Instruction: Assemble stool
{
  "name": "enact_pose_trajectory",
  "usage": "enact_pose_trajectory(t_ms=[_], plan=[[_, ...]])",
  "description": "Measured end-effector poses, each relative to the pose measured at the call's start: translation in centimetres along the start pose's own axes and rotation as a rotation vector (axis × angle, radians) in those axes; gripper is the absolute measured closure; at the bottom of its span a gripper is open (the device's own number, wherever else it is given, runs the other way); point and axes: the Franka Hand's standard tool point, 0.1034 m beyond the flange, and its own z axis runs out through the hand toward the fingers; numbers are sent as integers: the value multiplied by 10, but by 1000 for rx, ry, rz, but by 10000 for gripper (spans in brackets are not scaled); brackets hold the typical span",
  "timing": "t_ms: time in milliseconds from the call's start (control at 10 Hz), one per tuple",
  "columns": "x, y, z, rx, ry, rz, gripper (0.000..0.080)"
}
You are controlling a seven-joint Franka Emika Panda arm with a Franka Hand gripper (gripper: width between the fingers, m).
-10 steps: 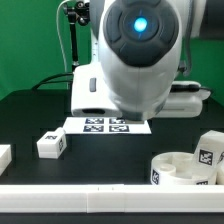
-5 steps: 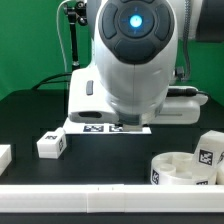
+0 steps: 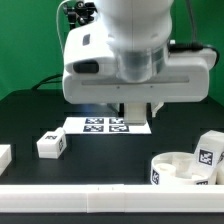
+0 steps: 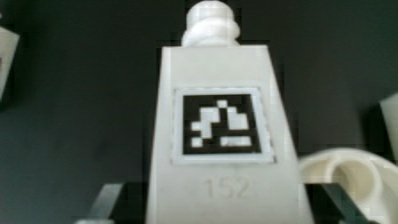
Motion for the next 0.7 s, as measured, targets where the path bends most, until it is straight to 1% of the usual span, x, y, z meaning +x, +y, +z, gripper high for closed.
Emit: enact_pose_trajectory(t_ms=[200, 400, 500, 600, 700], plan=[[12, 0, -2, -3, 173, 3, 462], [14, 2, -4, -4, 297, 7, 462], [21, 1, -9, -11, 396, 4, 462], [21, -3, -15, -13, 466, -4, 462], [22, -8, -27, -13, 530, -11, 462]])
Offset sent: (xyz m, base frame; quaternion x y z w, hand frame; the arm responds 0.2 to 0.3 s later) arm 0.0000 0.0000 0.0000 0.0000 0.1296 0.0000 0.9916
